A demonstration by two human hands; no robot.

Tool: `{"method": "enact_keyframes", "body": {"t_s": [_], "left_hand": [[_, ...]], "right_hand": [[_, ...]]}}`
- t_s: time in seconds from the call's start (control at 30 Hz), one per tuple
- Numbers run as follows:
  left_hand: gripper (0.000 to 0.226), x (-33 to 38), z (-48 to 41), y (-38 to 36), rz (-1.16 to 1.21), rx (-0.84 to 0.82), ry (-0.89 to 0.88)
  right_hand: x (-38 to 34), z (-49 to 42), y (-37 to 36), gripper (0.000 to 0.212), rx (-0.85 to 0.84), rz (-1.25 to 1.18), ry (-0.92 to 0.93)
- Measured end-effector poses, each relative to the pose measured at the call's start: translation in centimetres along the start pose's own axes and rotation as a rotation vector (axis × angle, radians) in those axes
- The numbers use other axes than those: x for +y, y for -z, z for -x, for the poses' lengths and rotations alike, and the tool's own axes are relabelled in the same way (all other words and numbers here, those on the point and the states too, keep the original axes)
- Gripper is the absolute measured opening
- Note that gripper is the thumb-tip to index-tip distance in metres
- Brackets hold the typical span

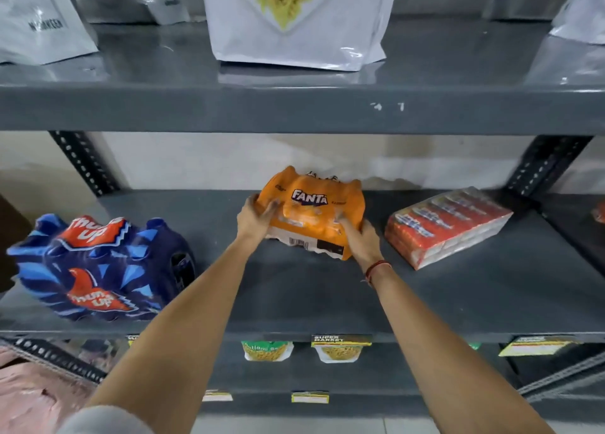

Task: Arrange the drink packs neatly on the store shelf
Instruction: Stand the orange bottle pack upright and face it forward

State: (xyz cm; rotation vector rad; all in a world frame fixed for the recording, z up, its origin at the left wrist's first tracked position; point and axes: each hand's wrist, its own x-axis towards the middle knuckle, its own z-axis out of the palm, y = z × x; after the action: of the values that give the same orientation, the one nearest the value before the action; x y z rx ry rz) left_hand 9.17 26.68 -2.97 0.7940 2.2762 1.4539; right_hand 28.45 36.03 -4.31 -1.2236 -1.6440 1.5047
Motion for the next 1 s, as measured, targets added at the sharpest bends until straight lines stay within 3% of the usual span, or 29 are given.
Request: {"method": "enact_keyframes", "body": {"t_s": [0.1, 0.2, 0.4, 0.5, 0.6, 0.73, 0.8, 0.9, 1.0], "left_hand": [[0.063, -1.7, 2.3, 0.7, 0.190, 0.047, -0.028], [0.056, -3.2, 5.0, 1.8, 0.330, 0.020, -0.102], [0.069, -5.6, 8.8, 3.1, 0.289, 0.018, -0.084], [0.074, -5.8, 10.3, 2.9, 0.210, 0.034, -0.045], [0.070, -5.3, 12.4, 2.5, 0.190, 0.087, -0.009], [0.055, -3.9, 17.3, 0.2, 0.234, 0.335, -0.023], [0.053, -3.0, 20.1, -2.3, 0.193, 0.266, -0.077], [0.083, -1.2, 21.4, -5.6, 0.185, -0.027, -0.064], [0.102, 0.3, 20.5, -7.5, 0.126, -0.138, -0.050]], "right_hand": [[0.8, 1.1, 0.5, 0.066, -0.087, -0.003, 0.146], [2.1, 2.8, 1.1, 0.078, -0.170, -0.009, 0.249], [3.7, 4.1, 2.5, 0.094, -0.213, 0.138, 0.347], [4.2, 4.3, 3.0, 0.090, -0.207, 0.202, 0.375], [4.7, 4.7, 3.2, 0.094, -0.188, 0.114, 0.330], [2.4, 4.9, 3.0, 0.087, -0.123, -0.161, 0.223], [0.5, 4.4, 2.8, 0.082, -0.127, -0.235, 0.174], [-1.9, 3.2, 2.6, 0.087, -0.290, -0.240, 0.117], [-2.9, 2.4, 2.9, 0.085, -0.332, -0.160, 0.094]]}}
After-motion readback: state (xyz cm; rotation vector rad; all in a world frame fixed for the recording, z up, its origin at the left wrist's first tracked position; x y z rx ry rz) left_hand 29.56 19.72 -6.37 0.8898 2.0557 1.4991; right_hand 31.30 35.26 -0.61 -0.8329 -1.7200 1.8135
